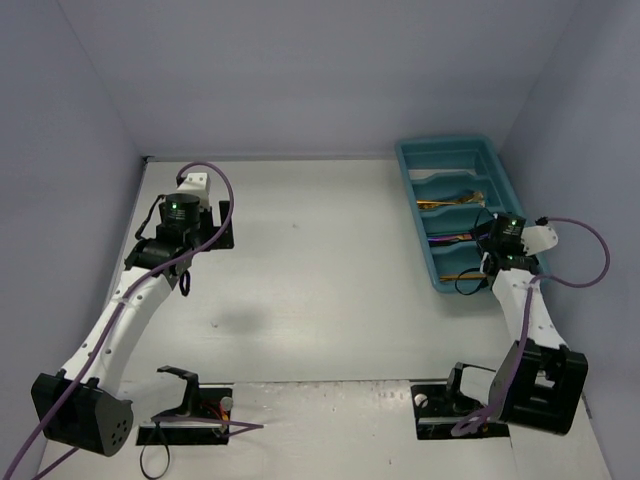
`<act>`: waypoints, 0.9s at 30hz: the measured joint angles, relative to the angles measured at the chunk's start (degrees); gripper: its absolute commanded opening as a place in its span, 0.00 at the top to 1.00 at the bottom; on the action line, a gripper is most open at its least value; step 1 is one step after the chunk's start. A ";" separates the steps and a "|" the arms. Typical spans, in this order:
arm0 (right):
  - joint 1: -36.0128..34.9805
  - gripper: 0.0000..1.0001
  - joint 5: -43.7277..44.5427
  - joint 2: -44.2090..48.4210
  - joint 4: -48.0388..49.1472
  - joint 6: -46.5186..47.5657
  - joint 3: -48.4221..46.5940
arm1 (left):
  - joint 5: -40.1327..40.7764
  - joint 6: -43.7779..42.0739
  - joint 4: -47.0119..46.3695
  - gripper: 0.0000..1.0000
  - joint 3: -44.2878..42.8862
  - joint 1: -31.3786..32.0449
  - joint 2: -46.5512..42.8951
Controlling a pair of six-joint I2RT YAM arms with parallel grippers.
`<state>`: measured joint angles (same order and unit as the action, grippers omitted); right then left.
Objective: Sort the eating utensils into containers
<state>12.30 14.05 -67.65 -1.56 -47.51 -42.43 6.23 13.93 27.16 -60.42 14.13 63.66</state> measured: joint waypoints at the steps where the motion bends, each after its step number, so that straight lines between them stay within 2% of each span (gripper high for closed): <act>1: -0.59 0.19 -0.32 1.54 -0.57 0.70 -0.43 | 0.01 0.00 0.00 0.09 0.00 0.00 0.00; 8: -10.46 0.12 -4.15 12.92 -2.04 11.57 -8.82 | 0.23 -0.04 0.02 0.09 0.00 0.00 -0.22; 15: -12.90 0.00 -8.32 27.91 -4.03 23.58 -13.94 | 2.24 -0.84 -0.01 0.09 0.00 0.00 -2.44; 27: -17.63 0.00 -3.89 48.33 -13.15 37.41 -15.19 | 6.08 -2.85 0.08 0.09 0.08 0.00 -5.29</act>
<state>-5.33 10.15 -19.32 -14.71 -10.10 -57.63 12.30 11.08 27.24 -60.35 14.13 58.37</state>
